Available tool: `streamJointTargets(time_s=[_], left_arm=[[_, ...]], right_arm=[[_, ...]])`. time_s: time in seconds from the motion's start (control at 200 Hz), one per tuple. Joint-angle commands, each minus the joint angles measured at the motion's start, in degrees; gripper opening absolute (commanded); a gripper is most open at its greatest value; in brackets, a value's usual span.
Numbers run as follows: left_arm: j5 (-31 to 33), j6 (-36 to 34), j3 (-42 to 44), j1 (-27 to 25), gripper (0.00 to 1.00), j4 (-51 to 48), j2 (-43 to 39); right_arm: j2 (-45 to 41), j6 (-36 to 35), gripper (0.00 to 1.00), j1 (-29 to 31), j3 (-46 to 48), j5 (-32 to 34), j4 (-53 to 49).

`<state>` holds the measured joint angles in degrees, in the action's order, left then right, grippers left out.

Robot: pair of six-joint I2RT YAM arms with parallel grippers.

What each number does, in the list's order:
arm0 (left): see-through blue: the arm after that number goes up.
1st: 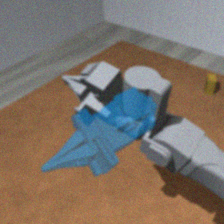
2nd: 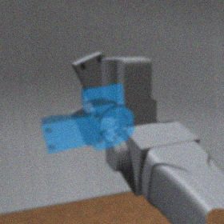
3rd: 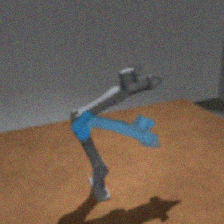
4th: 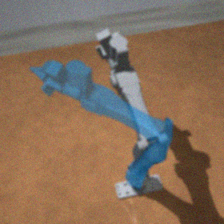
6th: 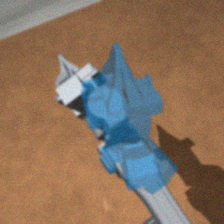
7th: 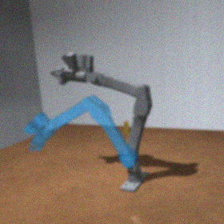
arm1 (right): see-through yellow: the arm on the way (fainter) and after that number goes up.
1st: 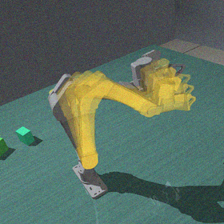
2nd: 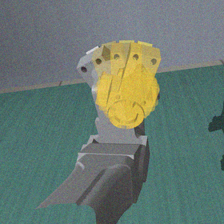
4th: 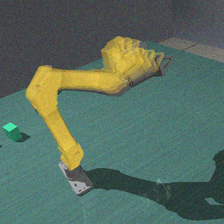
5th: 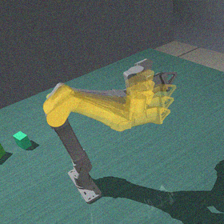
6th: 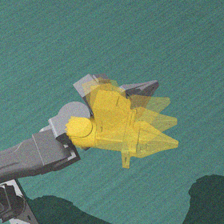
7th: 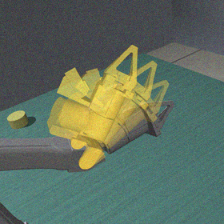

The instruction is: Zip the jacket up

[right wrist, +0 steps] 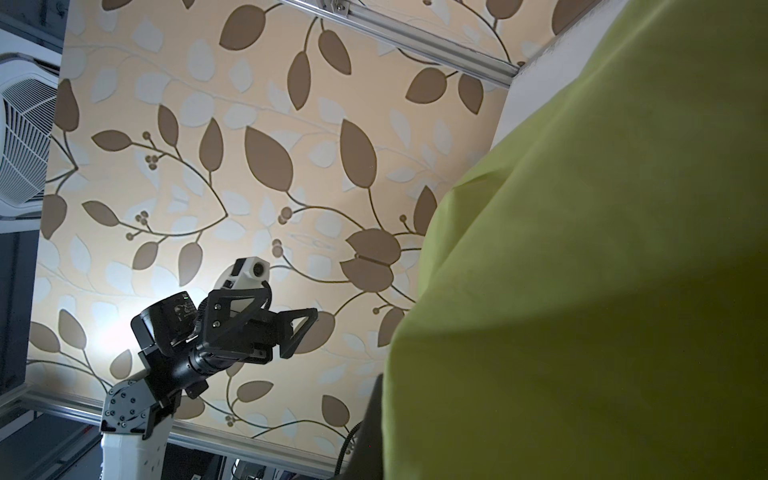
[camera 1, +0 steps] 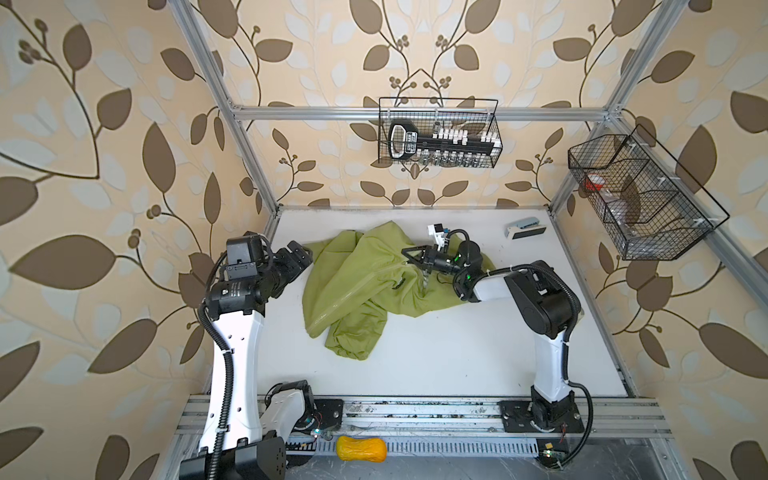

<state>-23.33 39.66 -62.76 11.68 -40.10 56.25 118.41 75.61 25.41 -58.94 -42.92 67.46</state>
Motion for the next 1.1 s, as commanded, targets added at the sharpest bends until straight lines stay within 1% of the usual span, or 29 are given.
streamJointTargets(time_s=[0.0, 0.105, 0.155, 0.165, 0.175, 0.24, 0.31, 0.375, 0.435, 0.485, 0.585, 0.72, 0.835, 0.855, 0.905, 1.01, 1.06, 1.095], left_arm=[[-11.42, 22.99, 11.60, -7.68, 0.92, 19.64, -1.74], [0.73, 32.13, 17.22, -22.62, 0.92, 28.82, -3.60], [6.30, 37.17, 20.73, -29.92, 0.93, 37.04, -3.12], [7.72, 37.17, 21.62, -31.72, 0.93, 39.48, -2.82], [8.06, 38.98, 21.97, -32.25, 0.92, 40.27, -2.40], [12.38, 44.63, 24.72, -38.00, 0.93, 48.83, 1.76], [13.89, 48.79, 25.93, -41.91, 0.93, 58.15, 8.44], [15.71, 51.54, 27.12, -43.81, 0.92, 66.50, 13.26], [18.27, 52.47, 28.32, -44.26, 0.90, 72.19, 15.27], [21.60, 52.60, 29.15, -44.46, 0.90, 74.04, 15.62], [26.01, 52.71, 29.71, -45.26, 0.91, 76.82, 16.47], [30.46, 54.17, 30.94, -45.95, 0.91, 85.93, 20.15], [31.47, 56.45, 31.01, -46.04, 0.91, 95.09, 25.68], [31.41, 57.08, 31.03, -46.07, 0.91, 96.59, 28.22], [31.50, 59.17, 31.17, -46.17, 0.91, 100.72, 31.52], [34.78, 61.07, 33.99, -46.22, 0.87, 111.63, 36.64], [36.25, 61.76, 35.26, -46.21, 0.85, 113.56, 37.42], [36.57, 61.70, 35.75, -46.06, 0.83, 113.19, 37.31]], right_arm=[[-1.85, -1.59, 0.00, 0.42, -1.77, 1.60, -2.43], [-2.36, -1.38, 0.00, 0.59, -2.03, 2.21, -2.86], [-2.78, -1.32, 0.00, 0.69, -1.74, 2.68, -3.11], [-2.93, -1.34, 0.00, 0.69, -1.65, 2.84, -3.19], [-3.06, -1.26, 0.00, 0.69, -1.58, 2.90, -3.14], [-3.89, -0.97, 0.00, 0.78, -0.76, 3.66, -3.05], [-4.90, -0.91, 0.00, 0.83, 0.02, 4.12, -3.14], [-5.71, -0.93, 0.00, 0.86, 0.70, 4.42, -3.30], [-6.35, -0.60, 0.00, 0.87, 1.27, 4.77, -3.32], [-6.87, -0.24, 0.00, 0.94, 1.77, 5.10, -3.09], [-7.66, 1.13, 0.00, 1.09, 2.64, 5.86, -1.88], [-8.41, 2.55, 0.00, 1.48, 3.23, 6.48, -0.59], [-8.87, 3.47, 0.00, 1.92, 3.72, 6.90, 0.55], [-8.86, 3.64, 0.00, 2.01, 3.78, 6.88, 0.71], [-9.10, 3.83, 0.00, 2.25, 3.98, 7.03, 0.96], [-9.42, 3.85, 0.00, 2.20, 4.32, 7.23, 1.11], [-9.60, 3.84, 0.00, 2.23, 4.59, 7.19, 1.25], [-9.82, 3.76, 0.00, 2.26, 4.83, 7.23, 1.31]])
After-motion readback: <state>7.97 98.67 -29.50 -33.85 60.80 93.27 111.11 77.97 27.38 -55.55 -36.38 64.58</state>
